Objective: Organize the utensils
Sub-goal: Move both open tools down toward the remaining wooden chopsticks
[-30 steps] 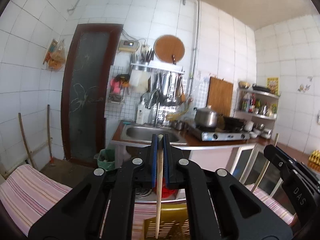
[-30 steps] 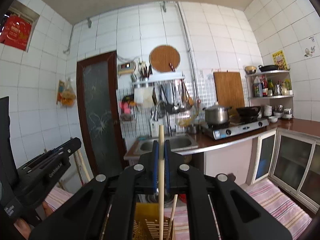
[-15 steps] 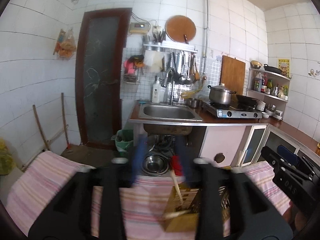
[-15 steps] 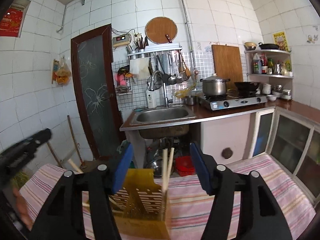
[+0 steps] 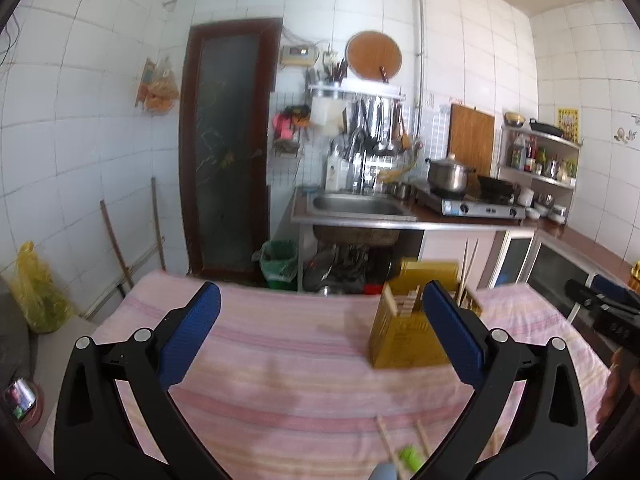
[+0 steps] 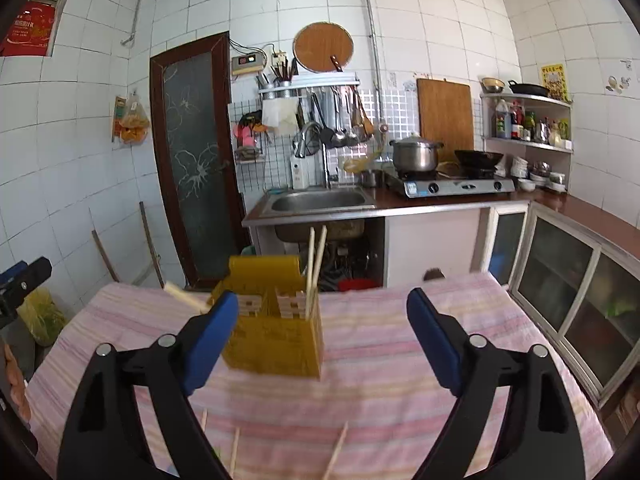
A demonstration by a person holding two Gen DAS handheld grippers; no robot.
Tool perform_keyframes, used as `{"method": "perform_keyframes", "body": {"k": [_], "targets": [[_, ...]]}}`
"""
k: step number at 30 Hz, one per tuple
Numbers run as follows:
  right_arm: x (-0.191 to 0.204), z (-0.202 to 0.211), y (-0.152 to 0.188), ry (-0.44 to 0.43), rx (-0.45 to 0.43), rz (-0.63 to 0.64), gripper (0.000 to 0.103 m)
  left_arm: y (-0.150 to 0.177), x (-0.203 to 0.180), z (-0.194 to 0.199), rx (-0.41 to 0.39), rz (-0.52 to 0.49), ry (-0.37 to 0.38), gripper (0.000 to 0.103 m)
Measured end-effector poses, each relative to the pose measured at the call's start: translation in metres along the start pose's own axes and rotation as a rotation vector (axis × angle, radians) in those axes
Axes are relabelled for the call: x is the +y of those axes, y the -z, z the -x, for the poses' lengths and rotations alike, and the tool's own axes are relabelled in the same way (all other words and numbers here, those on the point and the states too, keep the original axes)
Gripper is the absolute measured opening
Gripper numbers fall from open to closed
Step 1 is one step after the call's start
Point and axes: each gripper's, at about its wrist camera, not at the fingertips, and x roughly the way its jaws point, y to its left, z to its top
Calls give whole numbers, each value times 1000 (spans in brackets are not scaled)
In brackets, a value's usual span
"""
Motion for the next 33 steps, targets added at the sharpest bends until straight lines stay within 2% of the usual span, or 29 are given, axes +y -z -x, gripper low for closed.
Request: {"method": "perform_keyframes", "body": {"k": [5,10,15,23,33], "targets": [[-10,8,34,28,47,-23,88,38,25,-8,100,67,-1,98],[-15,-5,70,53,119,-16,88,77,37,-34,188,47,-51,98],[-16,-23,104,77,179,-8,88,110,43,-51,251,42,-61,98],[-13,-52,140,107,269,5,87,139,42,-75,317,-16,-96,98],[-6,-91,154,149,389,20,86,148,18,-98,390,-21,-74,98]]}}
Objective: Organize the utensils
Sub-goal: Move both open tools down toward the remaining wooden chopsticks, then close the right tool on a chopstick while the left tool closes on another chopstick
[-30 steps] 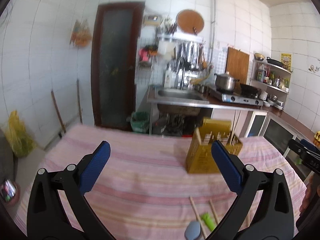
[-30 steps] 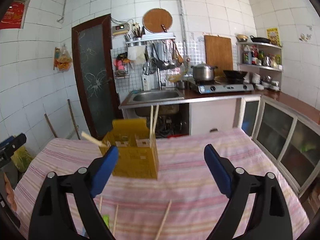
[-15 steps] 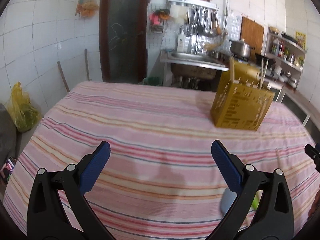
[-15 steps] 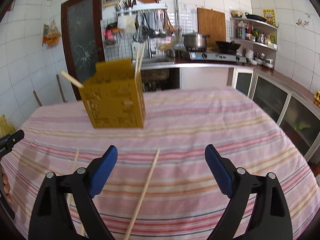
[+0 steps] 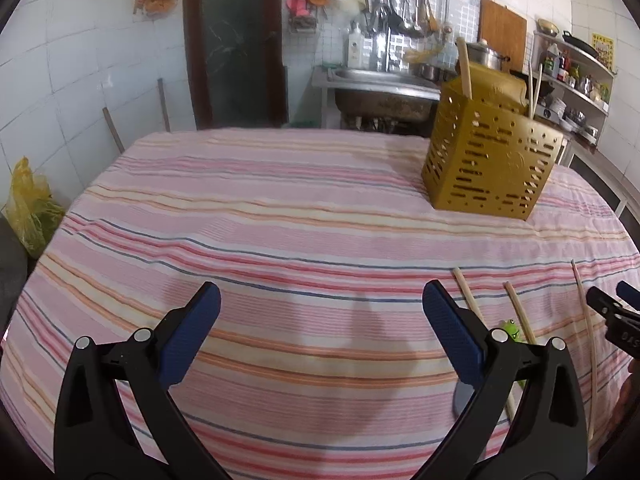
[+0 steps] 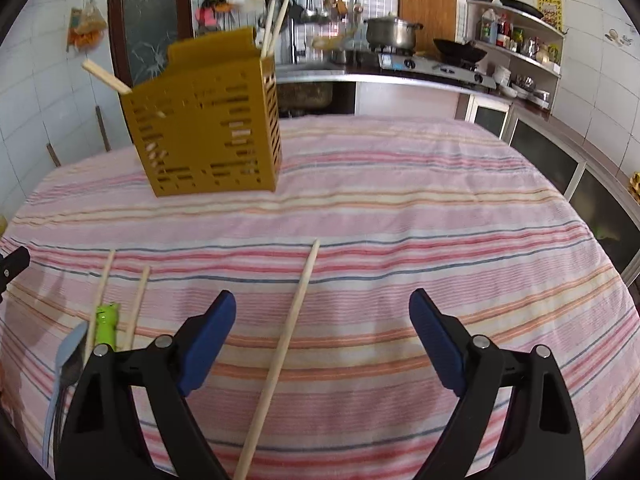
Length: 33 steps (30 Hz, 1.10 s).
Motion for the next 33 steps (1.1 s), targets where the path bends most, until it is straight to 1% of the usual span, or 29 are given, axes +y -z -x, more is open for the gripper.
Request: {"method": "perform_keyframes", "body": {"k": [2,3,4,5,7,10,12,14,17,21,23,25,26,28,29,31,33], "targets": [[2,-7,-3,6,25,-4,73,-1,-8,-5,20,-2,3,98],[1,-12,-5,2,46,-11,62,-1,-13,-7,27,-6,2,98],[1,-15,-5,-2,59,-19,55,-3,-20,-11,39,-16,-1,98],[-1,-20,-6,-10,77,-34,52,-3,-23,-13,43,-20,-1,98],[-1,-26,-7,-23,95,-45,40,-6,-33,-17,54,-22,2,98],[0,-28,-5,-29,93,-41,37,-8,-49,-24,83,-28,2,97],[-1,-28,-4,-38,90,-49,37,-8,-63,-32,117,-37,-16,97],[-3,-27,-3,-49,88,-59,37,-8,-72,-39,143,-37,-21,92],[-2,-27,-2,-53,88,-62,37,-6,-82,-46,173,-32,-1,85],[-1,-28,-4,-46,87,-54,37,1,-92,-56,229,-54,22,67],[1,-29,-5,-40,93,-44,37,2,-94,-57,229,-56,21,66],[4,-31,-8,-28,102,-28,38,2,-95,-58,233,-55,26,58],[4,-33,-11,-24,106,-27,38,2,-96,-59,237,-55,27,56],[5,-35,-15,-19,116,-22,38,1,-98,-59,241,-58,32,46],[6,-36,-17,-15,123,-16,38,0,-101,-59,242,-63,33,44],[7,-39,-21,-9,137,-10,37,-1,-107,-57,245,-75,39,33],[7,-42,-26,-12,151,-16,35,-2,-111,-57,245,-81,44,26]]}}
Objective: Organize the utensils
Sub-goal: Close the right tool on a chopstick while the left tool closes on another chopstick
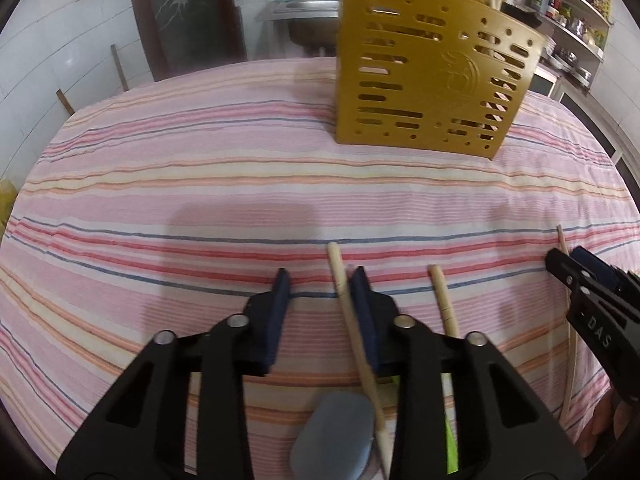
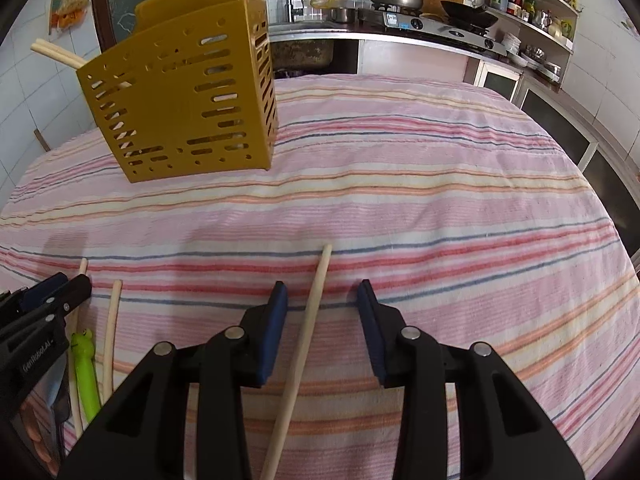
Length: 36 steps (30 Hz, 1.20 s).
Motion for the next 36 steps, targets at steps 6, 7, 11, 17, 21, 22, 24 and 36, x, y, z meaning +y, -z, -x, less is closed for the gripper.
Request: {"method": "perform_keyframes", "body": {"k": [6,7,11,17,21,22,24,36], "targets": [[1,-1,-4,-17,-11,-16,10,2,-6,1,-19,-12,4,9],[0,0,-3,-20,-16,-20,9,2,-8,1,-21,-13,4,8],[-5,6,0,-34,-46,-43,7,4,-7,5,-32,-4,12,8],[-8,31,0,-56,-131,-56,6,3,-5,25,-86,16,37,7],[-7,54,1,-69,-196,-53,6,3,-4,49,-162,9,41,5],[-7,59,2,-69,-214,-52,6,3,-4,58,-192,5,37,5],[-8,74,3,-82,-258,-57,6,5,-3,72,-237,-2,38,5],[-8,140,9,-149,-468,-48,6,12,12,166,-472,-46,28,5]]}}
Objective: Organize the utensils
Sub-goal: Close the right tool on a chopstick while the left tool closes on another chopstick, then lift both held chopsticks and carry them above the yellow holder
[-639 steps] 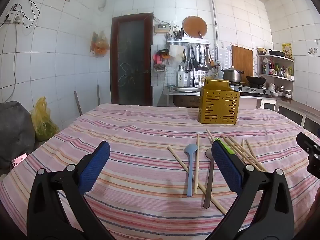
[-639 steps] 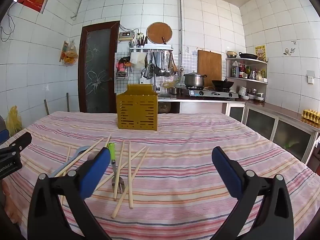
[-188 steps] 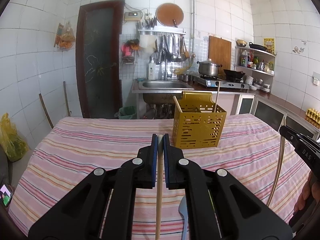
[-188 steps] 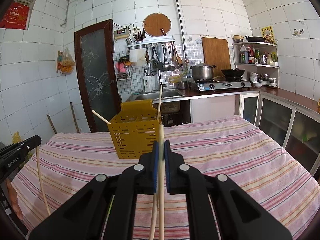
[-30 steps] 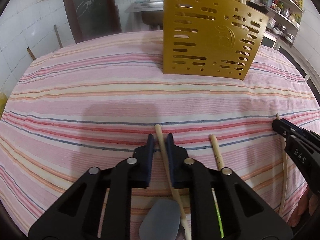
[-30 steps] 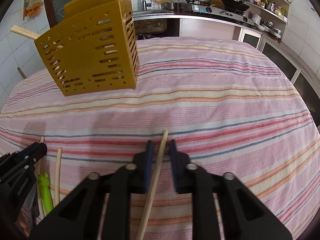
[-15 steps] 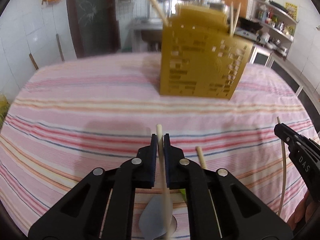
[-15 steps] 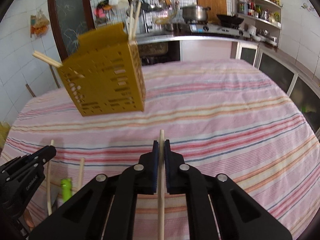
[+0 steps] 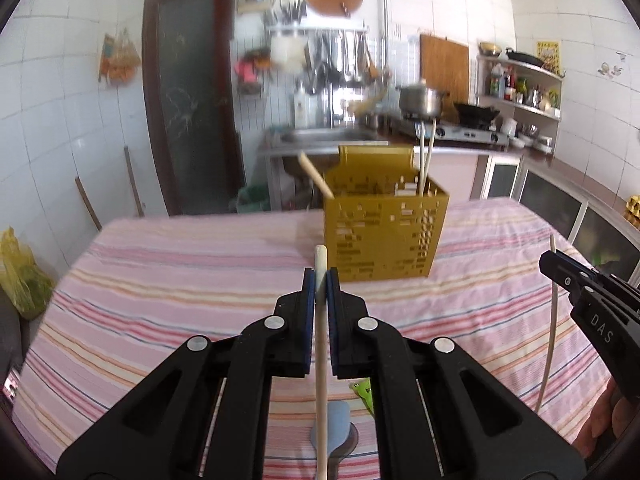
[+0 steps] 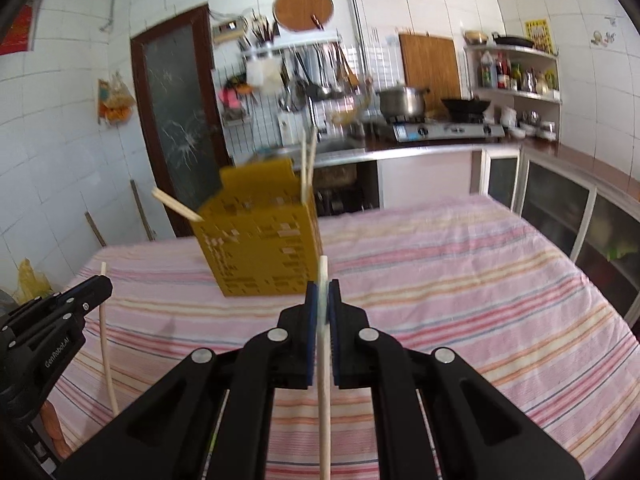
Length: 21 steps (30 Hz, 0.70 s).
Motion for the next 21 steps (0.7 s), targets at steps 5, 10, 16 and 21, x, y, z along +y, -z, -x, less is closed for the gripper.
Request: {"method": "perform_keyframes", "body": {"k": [5,10,16,21], "targets": [[6,18,-8,-17,-64,12,6,-11,16,23,-62,2,-4,5],[15,34,-9,-24,-107,27,6,-15,28,38,-108,-6,-8,5],[21,43,-11,-24,-145,55,6,-16,40,46,-141,2,10,5],[25,47,-15,-20,-178,73,6,-17,47,48,-158,17,23,5]]}}
